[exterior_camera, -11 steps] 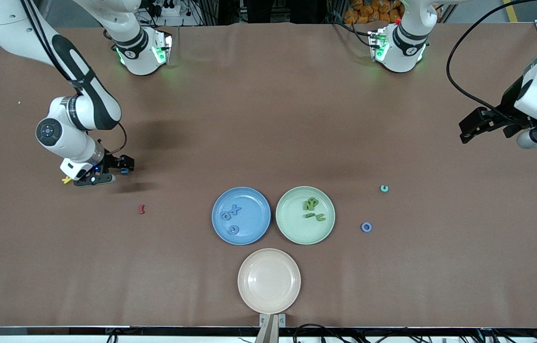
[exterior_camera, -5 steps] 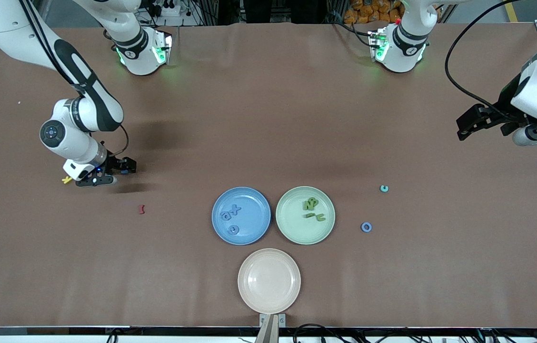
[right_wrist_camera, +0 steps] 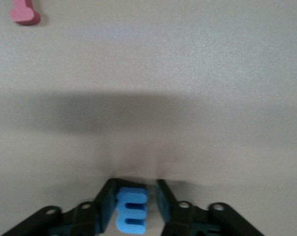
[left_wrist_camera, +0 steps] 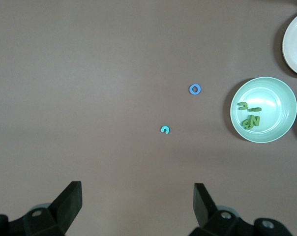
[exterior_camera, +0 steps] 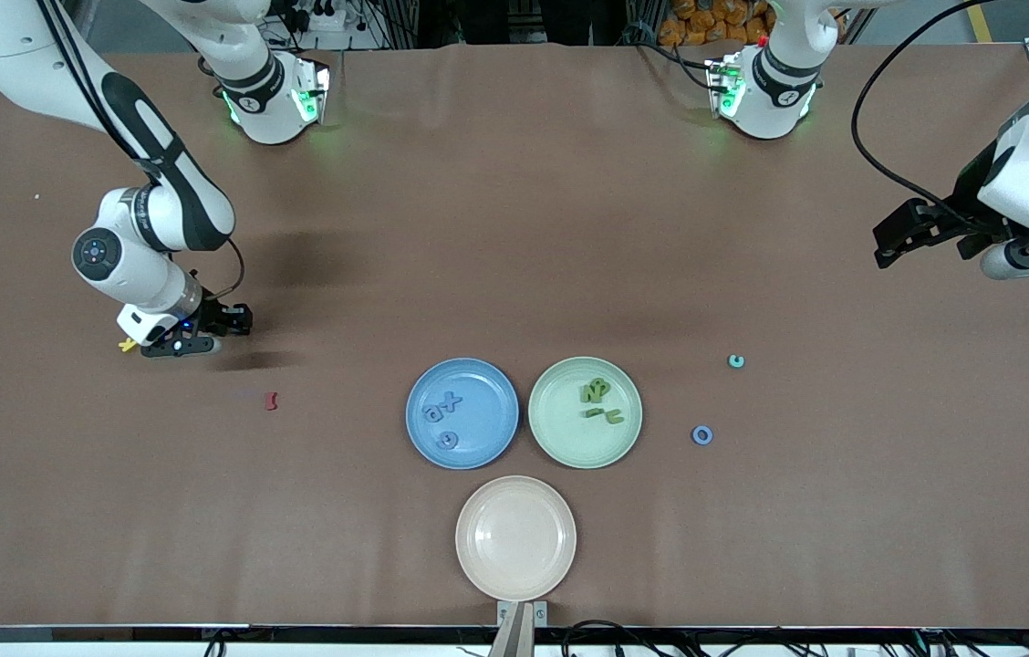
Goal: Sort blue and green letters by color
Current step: 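Lower the right gripper and grasp the blue E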
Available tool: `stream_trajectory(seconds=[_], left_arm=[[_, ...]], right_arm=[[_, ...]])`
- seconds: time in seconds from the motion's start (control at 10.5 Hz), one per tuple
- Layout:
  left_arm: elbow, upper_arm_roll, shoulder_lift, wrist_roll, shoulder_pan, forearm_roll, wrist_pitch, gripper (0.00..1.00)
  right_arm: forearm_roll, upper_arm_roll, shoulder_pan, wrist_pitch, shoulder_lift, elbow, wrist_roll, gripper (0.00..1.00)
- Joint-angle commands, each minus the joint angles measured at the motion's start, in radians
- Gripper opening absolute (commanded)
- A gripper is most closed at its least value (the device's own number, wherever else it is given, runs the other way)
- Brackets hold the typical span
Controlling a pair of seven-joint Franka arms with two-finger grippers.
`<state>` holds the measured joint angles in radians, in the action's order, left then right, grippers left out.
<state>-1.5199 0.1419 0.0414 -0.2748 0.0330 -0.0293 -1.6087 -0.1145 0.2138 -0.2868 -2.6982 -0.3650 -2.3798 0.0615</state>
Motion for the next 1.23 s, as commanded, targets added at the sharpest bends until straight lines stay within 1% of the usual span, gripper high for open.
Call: stream_trajectory(seconds=[0.0, 0.28, 0.47, 0.57, 0.66, 0.76, 0.85, 0.95, 1.04, 1.14], left_arm=[[0.001, 0.001, 0.002, 0.023, -0.007, 0.026, 0.013, 1.00], [0.001, 0.001, 0.003, 0.023, -0.007, 0.026, 0.013, 1.00], [0.000, -0.001, 0.005, 0.023, -0.007, 0.028, 0.013, 1.00], [-0.002, -0.001, 0.005, 0.022, -0.007, 0.028, 0.012, 1.00], [-0.002, -0.001, 0.005, 0.023, -0.008, 0.028, 0.012, 1.00], [-0.002, -0.001, 0.005, 0.023, -0.007, 0.028, 0.012, 1.00], [-0.003, -0.001, 0.005, 0.023, -0.007, 0.028, 0.010, 1.00], [-0.002, -0.001, 0.009, 0.023, -0.008, 0.028, 0.010, 1.00], [-0.002, -0.001, 0.011, 0.023, -0.008, 0.028, 0.009, 1.00], [-0.002, -0.001, 0.011, 0.023, -0.007, 0.028, 0.009, 1.00]], right_arm=[[0.018, 0.006, 0.000, -0.008, 0.009, -0.027, -0.008, 0.00], [0.016, 0.010, 0.003, -0.006, 0.009, -0.015, -0.012, 0.00], [0.018, 0.035, 0.002, 0.000, 0.015, 0.007, -0.072, 0.00], [0.018, 0.059, 0.001, 0.036, 0.026, 0.025, -0.131, 0.00], [0.019, 0.085, -0.002, 0.123, 0.029, 0.074, -0.191, 0.00], [0.039, 0.122, -0.002, 0.226, 0.026, 0.149, -0.260, 0.00], [0.124, 0.157, 0.003, 0.323, 0.014, 0.256, -0.323, 0.00], [0.227, 0.168, 0.012, 0.409, 0.002, 0.356, -0.350, 0.00], [0.336, 0.167, 0.030, 0.457, -0.029, 0.432, -0.354, 0.00], [0.425, 0.167, 0.032, 0.462, -0.066, 0.489, -0.355, 0.00]])
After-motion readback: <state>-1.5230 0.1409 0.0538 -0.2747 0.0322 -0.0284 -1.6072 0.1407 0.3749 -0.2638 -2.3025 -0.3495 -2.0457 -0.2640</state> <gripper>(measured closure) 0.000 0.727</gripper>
